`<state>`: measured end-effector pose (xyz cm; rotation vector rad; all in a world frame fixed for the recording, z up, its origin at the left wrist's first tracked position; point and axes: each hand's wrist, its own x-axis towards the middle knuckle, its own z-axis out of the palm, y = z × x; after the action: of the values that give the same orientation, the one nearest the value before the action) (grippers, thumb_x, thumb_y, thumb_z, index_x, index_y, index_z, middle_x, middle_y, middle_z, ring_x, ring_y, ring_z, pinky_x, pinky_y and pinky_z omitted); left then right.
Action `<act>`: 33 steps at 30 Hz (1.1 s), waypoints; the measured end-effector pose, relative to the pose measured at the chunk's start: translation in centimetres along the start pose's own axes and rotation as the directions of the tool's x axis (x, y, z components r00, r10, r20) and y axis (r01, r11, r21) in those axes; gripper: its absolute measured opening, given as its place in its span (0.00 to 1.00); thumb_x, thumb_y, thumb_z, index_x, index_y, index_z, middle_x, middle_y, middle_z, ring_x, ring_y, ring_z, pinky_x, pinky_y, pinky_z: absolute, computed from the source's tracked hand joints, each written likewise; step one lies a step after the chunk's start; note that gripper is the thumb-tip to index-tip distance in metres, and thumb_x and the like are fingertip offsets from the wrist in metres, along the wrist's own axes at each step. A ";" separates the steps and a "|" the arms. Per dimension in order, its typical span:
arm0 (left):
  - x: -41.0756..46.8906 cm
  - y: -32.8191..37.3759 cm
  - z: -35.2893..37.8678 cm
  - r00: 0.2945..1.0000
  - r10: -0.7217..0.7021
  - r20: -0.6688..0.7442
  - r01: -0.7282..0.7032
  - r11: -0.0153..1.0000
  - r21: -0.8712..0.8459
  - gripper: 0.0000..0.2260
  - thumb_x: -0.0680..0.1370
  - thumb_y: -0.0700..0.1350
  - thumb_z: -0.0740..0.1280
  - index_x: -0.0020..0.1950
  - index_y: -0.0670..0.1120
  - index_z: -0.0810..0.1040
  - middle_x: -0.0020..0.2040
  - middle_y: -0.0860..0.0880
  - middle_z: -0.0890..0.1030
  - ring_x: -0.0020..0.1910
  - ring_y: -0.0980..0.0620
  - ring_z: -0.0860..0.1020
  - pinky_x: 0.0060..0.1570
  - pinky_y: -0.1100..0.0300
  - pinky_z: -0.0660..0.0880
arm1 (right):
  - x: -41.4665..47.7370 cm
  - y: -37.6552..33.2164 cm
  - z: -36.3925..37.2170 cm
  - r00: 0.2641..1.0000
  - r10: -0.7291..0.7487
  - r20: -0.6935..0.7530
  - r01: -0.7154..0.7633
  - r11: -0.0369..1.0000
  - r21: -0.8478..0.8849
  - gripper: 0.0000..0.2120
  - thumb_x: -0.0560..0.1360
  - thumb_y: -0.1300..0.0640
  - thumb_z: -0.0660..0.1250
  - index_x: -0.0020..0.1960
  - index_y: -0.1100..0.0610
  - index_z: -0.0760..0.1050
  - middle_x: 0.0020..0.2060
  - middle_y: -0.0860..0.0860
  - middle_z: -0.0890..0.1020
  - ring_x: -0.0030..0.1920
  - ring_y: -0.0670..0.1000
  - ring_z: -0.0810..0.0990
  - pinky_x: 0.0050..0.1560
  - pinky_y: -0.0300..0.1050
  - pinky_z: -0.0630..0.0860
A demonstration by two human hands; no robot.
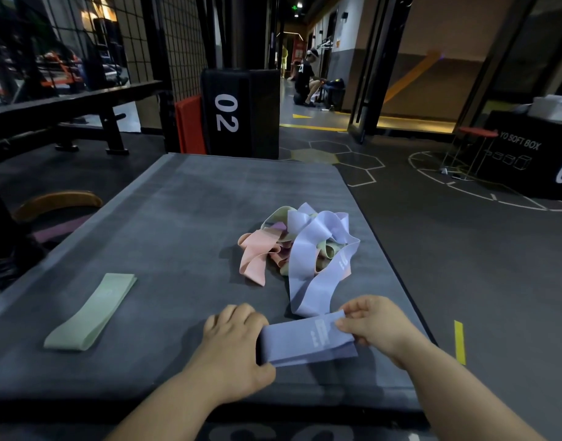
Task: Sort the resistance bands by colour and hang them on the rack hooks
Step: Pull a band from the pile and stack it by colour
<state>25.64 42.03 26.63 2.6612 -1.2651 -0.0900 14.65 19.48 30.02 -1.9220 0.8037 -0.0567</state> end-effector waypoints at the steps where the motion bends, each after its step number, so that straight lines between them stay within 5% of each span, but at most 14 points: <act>1: 0.0 0.0 0.1 1.000 0.000 0.000 0.000 1.000 -0.002 0.31 0.59 0.64 0.47 0.60 0.56 0.64 0.57 0.58 0.62 0.62 0.54 0.60 0.60 0.57 0.58 | 0.1 0.1 -0.1 1.000 0.006 -0.011 -0.006 1.000 -0.006 0.08 0.71 0.62 0.75 0.49 0.58 0.79 0.41 0.53 0.85 0.37 0.49 0.81 0.33 0.37 0.74; 11: -0.1 -0.3 0.1 0.998 -0.045 0.052 0.049 0.995 -0.084 0.30 0.62 0.64 0.53 0.63 0.59 0.65 0.58 0.61 0.63 0.64 0.57 0.60 0.63 0.58 0.56 | 0.3 1.0 -0.2 0.999 0.007 -0.036 -0.015 0.973 -0.231 0.09 0.67 0.57 0.77 0.43 0.55 0.78 0.34 0.51 0.85 0.38 0.53 0.84 0.48 0.48 0.81; 17: 0.0 -0.5 -0.2 0.995 -0.051 0.080 0.060 0.991 -0.119 0.29 0.64 0.64 0.56 0.64 0.61 0.65 0.60 0.62 0.65 0.65 0.58 0.61 0.64 0.57 0.57 | 0.2 1.0 0.0 0.997 -0.010 -0.072 -0.013 0.947 -0.320 0.09 0.68 0.55 0.77 0.43 0.51 0.77 0.34 0.47 0.83 0.36 0.46 0.81 0.36 0.37 0.73; 22: 0.0 -0.6 -0.3 0.995 -0.046 0.083 0.056 0.991 -0.122 0.26 0.69 0.65 0.62 0.66 0.62 0.65 0.61 0.62 0.65 0.66 0.58 0.61 0.65 0.57 0.57 | 0.1 1.1 0.0 0.995 -0.021 -0.099 -0.017 0.930 -0.367 0.10 0.69 0.54 0.76 0.46 0.49 0.76 0.38 0.45 0.80 0.40 0.45 0.79 0.39 0.37 0.73; 27: -0.1 -0.2 -0.6 0.992 -0.092 0.085 0.106 0.980 -0.167 0.37 0.61 0.75 0.44 0.63 0.62 0.69 0.58 0.63 0.67 0.64 0.59 0.62 0.62 0.56 0.58 | 0.0 1.0 0.2 0.996 -0.017 -0.088 -0.020 0.917 -0.398 0.12 0.71 0.54 0.74 0.52 0.49 0.77 0.42 0.42 0.79 0.44 0.44 0.79 0.46 0.38 0.75; 33: 0.1 0.3 -0.2 0.986 -0.163 0.023 0.164 0.974 -0.156 0.16 0.75 0.63 0.63 0.61 0.61 0.71 0.58 0.62 0.70 0.63 0.57 0.65 0.60 0.56 0.60 | 0.1 0.9 0.3 0.997 -0.015 -0.075 -0.020 0.895 -0.445 0.14 0.71 0.55 0.72 0.57 0.52 0.78 0.43 0.44 0.80 0.47 0.46 0.79 0.49 0.39 0.76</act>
<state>25.51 41.76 26.91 2.6252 -0.9943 -0.2177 14.39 19.43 29.15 -2.3638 0.9299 0.0619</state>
